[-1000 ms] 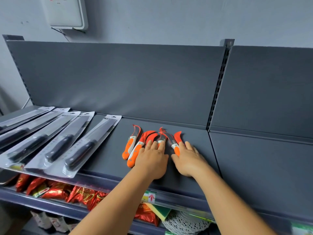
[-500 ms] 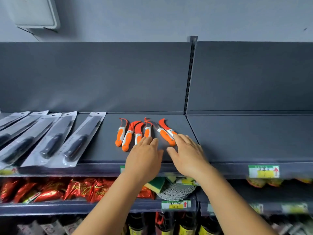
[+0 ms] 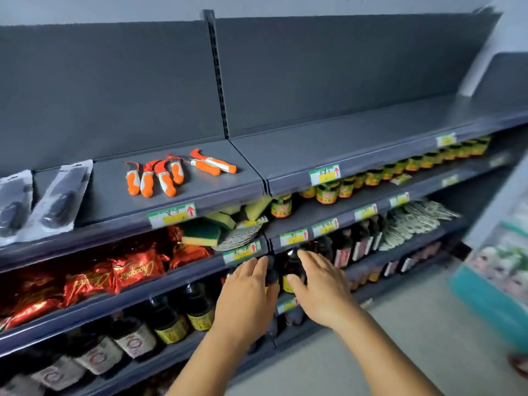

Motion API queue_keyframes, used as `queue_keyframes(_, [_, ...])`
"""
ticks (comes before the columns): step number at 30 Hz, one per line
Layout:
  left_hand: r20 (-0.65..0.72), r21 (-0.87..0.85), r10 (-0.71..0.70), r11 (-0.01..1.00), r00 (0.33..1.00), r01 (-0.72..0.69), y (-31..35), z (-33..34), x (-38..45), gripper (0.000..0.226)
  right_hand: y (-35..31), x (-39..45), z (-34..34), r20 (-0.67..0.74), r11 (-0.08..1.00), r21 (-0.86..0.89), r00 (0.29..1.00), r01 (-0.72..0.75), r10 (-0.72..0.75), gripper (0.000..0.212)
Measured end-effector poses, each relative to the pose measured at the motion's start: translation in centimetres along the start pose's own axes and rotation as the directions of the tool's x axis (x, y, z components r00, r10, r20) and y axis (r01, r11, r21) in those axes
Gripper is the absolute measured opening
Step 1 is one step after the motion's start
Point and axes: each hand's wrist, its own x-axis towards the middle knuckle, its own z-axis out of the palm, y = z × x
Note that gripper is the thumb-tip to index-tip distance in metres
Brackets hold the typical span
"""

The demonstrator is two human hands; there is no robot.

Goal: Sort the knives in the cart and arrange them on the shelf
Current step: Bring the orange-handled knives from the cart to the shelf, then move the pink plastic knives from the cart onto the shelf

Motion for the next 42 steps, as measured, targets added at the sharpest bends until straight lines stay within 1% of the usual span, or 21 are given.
queue_keyframes(5, [0.173, -0.045, 0.094, 0.995, 0.98, -0.087, 3.8, 5.6, -2.8, 0.059, 6.3, -5.7, 2.8, 0.013, 0.975, 0.032, 0.976, -0.219, 0.219, 0.058])
queue_keyframes(10, [0.347, -0.051, 0.199, 0.98, 0.916, -0.193, 9.0, 10.3, -5.1, 0.062, 12.6, -11.1, 3.8, 0.059, 0.901, 0.083, 0.905, -0.425, 0.422, 0.061])
queue_keyframes(13, [0.414, -0.072, 0.268, 0.962, 0.87, -0.262, 13.0, 12.7, -6.1, 0.062, 16.5, -14.3, 4.0, 0.039, 0.854, 0.137, 0.864, -0.502, 0.502, 0.061])
queue_keyframes(17, [0.476, -0.088, 0.346, 0.933, 0.808, -0.348, 19.3, 15.8, -7.6, 0.064, 21.9, -18.6, 3.2, -0.01, 0.795, 0.178, 0.807, -0.579, 0.59, 0.059])
queue_keyframes(21, [0.528, -0.091, 0.404, 0.902, 0.747, -0.423, 26.0, 19.1, -9.0, 0.063, 27.7, -22.9, 1.9, 0.0, 0.733, 0.191, 0.747, -0.653, 0.665, 0.058])
queue_keyframes(25, [0.57, -0.094, 0.467, 0.855, 0.677, -0.51, 32.1, 22.3, -10.4, 0.063, 33.4, -27.2, 1.0, -0.009, 0.685, 0.203, 0.698, -0.7, 0.716, 0.048])
queue_keyframes(27, [0.574, -0.114, 0.496, 0.836, 0.651, -0.536, 34.7, 23.7, -11.2, 0.062, 35.8, -29.2, 0.8, 0.001, 0.651, 0.213, 0.667, -0.728, 0.745, 0.052])
queue_keyframes(29, [0.58, -0.138, 0.529, 0.813, 0.619, -0.566, 36.9, 25.2, -11.9, 0.061, 38.0, -30.9, 0.7, 0.021, 0.602, 0.234, 0.623, -0.763, 0.782, 0.055])
queue_keyframes(34, [0.62, -0.171, 0.594, 0.739, 0.512, -0.651, 41.7, 28.5, -12.4, 0.058, 42.3, -33.6, 0.5, 0.041, 0.481, 0.322, 0.52, -0.815, 0.853, 0.051])
queue_keyframes(40, [0.67, -0.206, 0.611, 0.699, 0.422, -0.685, 46.9, 32.5, -10.7, 0.058, 47.3, -34.2, -0.3, 0.055, 0.345, 0.39, 0.396, -0.854, 0.917, 0.048])
queue_keyframes(42, [0.694, -0.215, 0.606, 0.689, 0.388, -0.692, 48.4, 34.0, -9.7, 0.057, 49.0, -34.0, -0.5, 0.071, 0.301, 0.396, 0.356, -0.867, 0.932, 0.05])
